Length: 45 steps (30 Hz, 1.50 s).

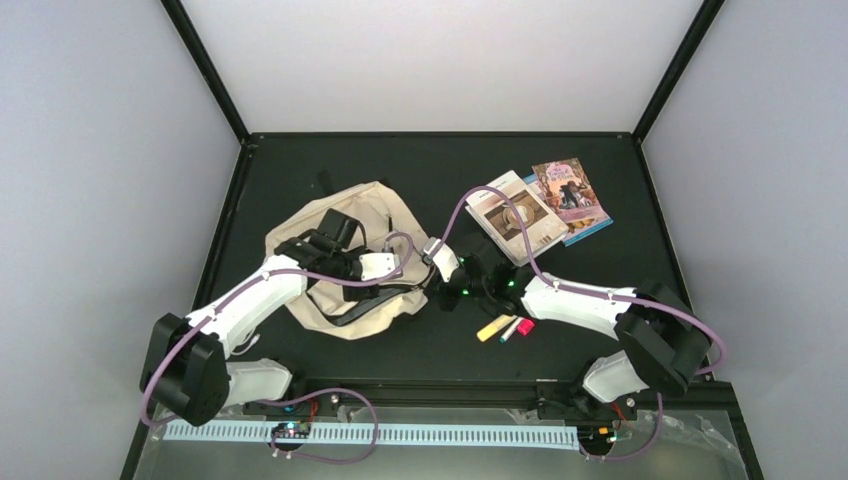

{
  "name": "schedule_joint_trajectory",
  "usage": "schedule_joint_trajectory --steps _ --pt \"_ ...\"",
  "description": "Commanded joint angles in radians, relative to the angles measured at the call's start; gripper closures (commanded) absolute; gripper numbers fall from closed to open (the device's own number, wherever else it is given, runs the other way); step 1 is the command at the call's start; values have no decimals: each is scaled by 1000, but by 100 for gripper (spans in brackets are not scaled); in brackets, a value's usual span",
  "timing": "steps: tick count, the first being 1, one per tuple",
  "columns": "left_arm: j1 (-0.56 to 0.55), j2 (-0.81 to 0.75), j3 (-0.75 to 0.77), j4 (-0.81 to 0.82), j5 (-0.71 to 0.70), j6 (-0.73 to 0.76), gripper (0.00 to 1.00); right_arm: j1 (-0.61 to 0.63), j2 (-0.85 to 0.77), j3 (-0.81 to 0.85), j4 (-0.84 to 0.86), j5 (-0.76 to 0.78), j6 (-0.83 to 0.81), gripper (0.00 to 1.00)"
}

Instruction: Pack the student bag

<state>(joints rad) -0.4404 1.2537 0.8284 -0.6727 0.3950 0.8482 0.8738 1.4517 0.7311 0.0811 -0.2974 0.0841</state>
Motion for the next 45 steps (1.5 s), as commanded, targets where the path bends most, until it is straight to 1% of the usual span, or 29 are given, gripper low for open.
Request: schedule_joint_trajectory --steps 1,3,4,5,6,10,13,16,18,22,25,30,32,33,36,40,45 --pt "-38 -19 -36 32 16 -12 57 -3 -13 21 -12 21 -21 99" --pt "-49 -1 -34 -10 47 -4 68 -3 -18 24 -22 36 -28 99" --pt "-50 9 -26 -36 65 -2 77 -2 -21 26 -28 44 -31 99" --pt "-49 15 -16 -54 70 -7 90 -3 -24 28 -37 59 -35 99" --pt "-50 17 -2 -70 67 -16 98 -3 -27 31 -47 73 -41 99" --pt "-50 -15 113 -190 41 -38 98 -4 -43 57 -121 205 -75 99" --pt "-49 -67 191 -312 25 2 98 -34 -64 62 -148 298 -84 99" --pt "-55 -122 185 -420 43 67 98 -78 -74 68 -134 340 -82 99" --pt "-60 -152 182 -468 53 80 98 -91 -55 89 -130 375 -100 99" --pt "-77 -196 254 -561 37 107 98 -133 -37 124 -106 385 -127 99" --pt "-79 -215 348 -595 23 111 98 -168 -24 149 -87 352 -147 99" --pt "-79 -233 534 -563 45 34 99 -184 39 154 -29 278 -195 99" --pt "-80 -215 630 -600 77 26 98 -199 51 155 -4 241 -193 99" --pt "-79 -208 689 -622 103 32 99 -212 54 156 11 209 -186 99" --pt "-79 -195 797 -698 188 61 98 -263 66 168 60 87 -165 99" --pt "-82 -193 856 -760 278 120 98 -284 113 216 78 -53 -175 99" --pt "-87 -185 909 -768 347 129 98 -304 216 298 73 -89 -167 99"
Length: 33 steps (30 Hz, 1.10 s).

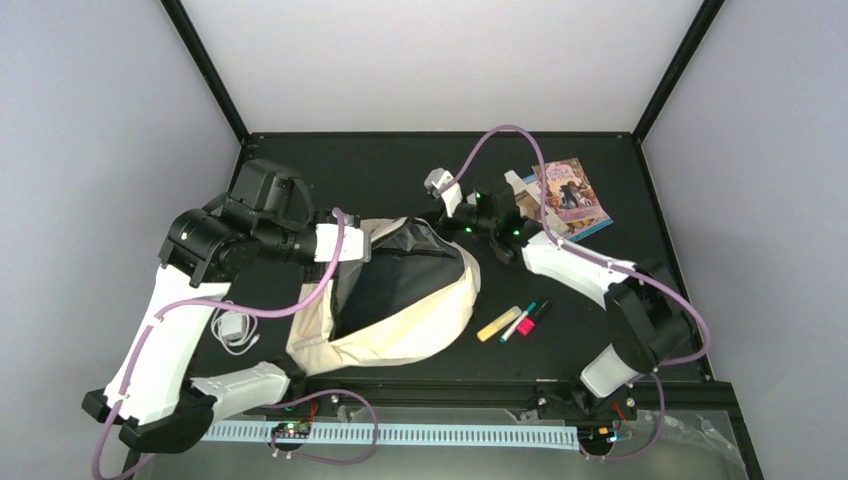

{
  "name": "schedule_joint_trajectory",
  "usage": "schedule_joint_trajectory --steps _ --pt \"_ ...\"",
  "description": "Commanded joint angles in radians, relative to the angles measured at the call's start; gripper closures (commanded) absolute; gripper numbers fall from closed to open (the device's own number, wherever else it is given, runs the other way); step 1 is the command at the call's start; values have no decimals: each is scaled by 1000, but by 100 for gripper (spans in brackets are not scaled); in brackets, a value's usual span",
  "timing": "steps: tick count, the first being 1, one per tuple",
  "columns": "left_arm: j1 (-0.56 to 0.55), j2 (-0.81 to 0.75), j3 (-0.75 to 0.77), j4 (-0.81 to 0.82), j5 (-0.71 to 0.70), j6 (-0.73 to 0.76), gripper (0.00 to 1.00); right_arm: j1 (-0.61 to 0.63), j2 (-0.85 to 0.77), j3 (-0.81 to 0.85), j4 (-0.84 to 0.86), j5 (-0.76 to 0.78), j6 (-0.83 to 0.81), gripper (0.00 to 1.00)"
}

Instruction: Pack the student bag

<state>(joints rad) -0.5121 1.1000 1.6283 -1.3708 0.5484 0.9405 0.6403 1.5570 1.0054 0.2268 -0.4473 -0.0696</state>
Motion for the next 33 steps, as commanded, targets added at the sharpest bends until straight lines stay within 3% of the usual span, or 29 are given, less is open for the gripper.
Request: schedule_joint_trajectory --steps 1,4,8,16,22,30,33 --pt "-15 -27 132 -61 197 27 98 -77 130 42 -76 55 -7 99" --pt "-15 -23 173 -30 149 -5 99 -88 159 73 -88 43 6 99" --pt "-9 -31 127 50 -40 -73 98 -88 130 42 -62 56 24 99" --pt "8 -2 164 155 -34 -171 99 -211 85 -19 0 62 150 99" --pt "33 -20 -151 275 -242 -92 98 -200 -68 -172 37 74 163 99" --pt "83 -65 -568 408 -430 18 98 -80 -252 -391 77 100 240 99" --pt "77 -61 -694 438 -400 31 86 -25 -257 -431 77 112 263 99"
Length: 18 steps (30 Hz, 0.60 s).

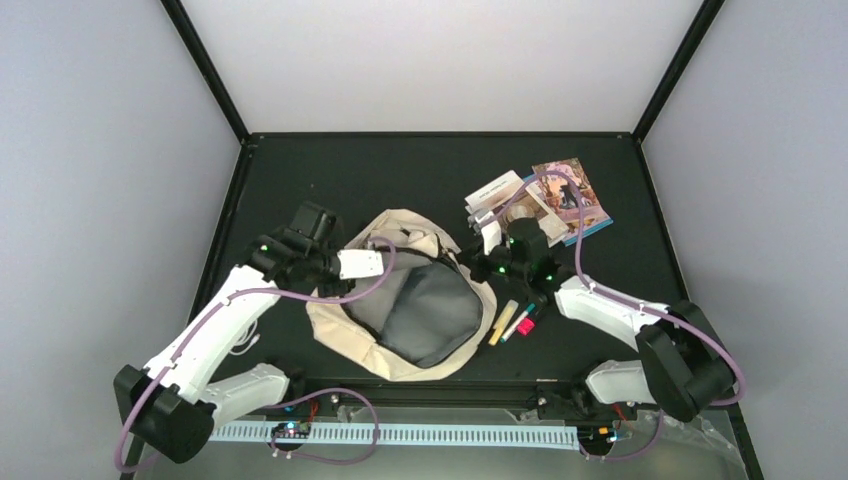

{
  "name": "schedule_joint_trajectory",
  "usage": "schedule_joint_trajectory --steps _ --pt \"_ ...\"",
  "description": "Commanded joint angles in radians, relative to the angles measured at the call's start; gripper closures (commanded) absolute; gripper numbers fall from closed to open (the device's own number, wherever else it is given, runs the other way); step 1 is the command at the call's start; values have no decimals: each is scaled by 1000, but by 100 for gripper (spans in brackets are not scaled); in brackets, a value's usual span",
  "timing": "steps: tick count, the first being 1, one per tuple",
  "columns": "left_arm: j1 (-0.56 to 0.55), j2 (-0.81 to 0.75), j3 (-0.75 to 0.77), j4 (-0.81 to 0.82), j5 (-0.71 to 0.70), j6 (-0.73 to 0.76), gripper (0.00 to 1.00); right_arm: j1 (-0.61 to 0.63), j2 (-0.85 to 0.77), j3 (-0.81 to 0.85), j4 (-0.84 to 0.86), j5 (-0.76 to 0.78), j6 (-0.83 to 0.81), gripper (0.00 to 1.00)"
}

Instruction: Pack the student bag

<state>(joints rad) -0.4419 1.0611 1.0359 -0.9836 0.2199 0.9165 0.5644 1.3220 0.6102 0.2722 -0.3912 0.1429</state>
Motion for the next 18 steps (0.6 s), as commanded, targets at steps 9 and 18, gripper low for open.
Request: schedule_joint_trajectory --steps 9,18 --pt "-58 88 -124 200 220 -165 24 61 9 -58 75 39 97 99" --pt "-203 187 -66 362 -3 -236 25 60 7 -9 11 89 49 99"
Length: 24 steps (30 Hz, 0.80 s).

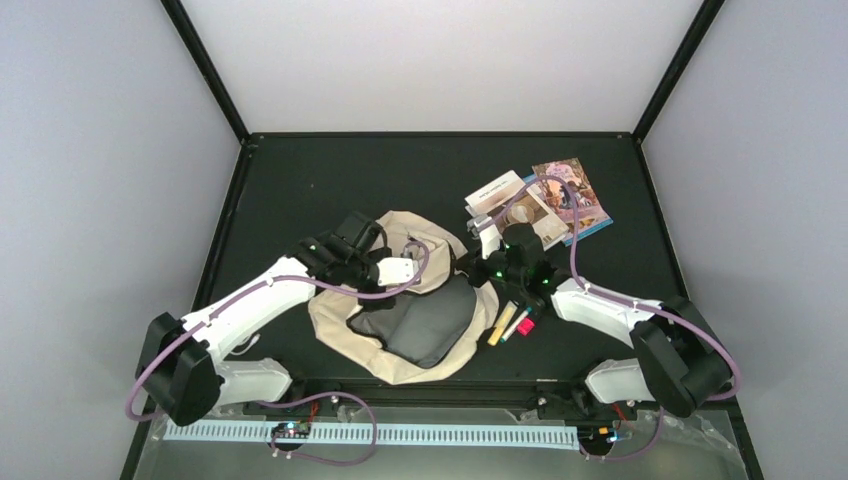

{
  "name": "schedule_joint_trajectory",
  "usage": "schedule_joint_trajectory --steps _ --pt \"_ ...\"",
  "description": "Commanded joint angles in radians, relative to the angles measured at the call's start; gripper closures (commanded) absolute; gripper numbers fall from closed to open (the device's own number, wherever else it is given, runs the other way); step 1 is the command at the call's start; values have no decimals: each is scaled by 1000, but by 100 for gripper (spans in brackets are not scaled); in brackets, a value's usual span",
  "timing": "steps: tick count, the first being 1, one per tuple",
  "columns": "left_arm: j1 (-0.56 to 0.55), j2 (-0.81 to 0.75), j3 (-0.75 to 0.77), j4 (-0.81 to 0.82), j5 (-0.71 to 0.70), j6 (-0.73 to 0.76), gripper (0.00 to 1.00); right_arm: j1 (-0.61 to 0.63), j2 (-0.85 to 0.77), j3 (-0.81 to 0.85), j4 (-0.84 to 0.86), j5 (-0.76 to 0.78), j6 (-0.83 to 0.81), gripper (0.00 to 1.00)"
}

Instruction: Pack the student bag

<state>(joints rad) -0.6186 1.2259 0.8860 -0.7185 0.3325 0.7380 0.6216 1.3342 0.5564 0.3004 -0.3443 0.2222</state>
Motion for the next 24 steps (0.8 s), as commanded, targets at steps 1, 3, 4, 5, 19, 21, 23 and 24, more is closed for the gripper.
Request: schedule_joint_trajectory --steps 1,3,4,5,19,21,23,24 --pt "-26 29 117 92 -128 -66 46 4 -10 51 -37 58 -41 99" --pt "-28 26 157 67 -101 -72 89 2 -17 67 -67 98 -66 99" --pt "-28 18 172 45 -59 -70 97 1 -18 79 -87 122 -80 99" --pt "-31 5 179 19 0 -47 98 -1 -16 93 -104 149 -93 99" --pt "-174 -65 377 -359 177 62 98 -74 266 470 -235 302 -232 99" --pt "-166 -76 421 -374 178 44 98 -96 311 507 -238 256 -204 99" --pt "-161 -90 472 -391 192 20 98 -115 353 541 -242 220 -173 99" --pt "-159 -94 518 -401 201 7 98 -121 371 551 -240 208 -161 99"
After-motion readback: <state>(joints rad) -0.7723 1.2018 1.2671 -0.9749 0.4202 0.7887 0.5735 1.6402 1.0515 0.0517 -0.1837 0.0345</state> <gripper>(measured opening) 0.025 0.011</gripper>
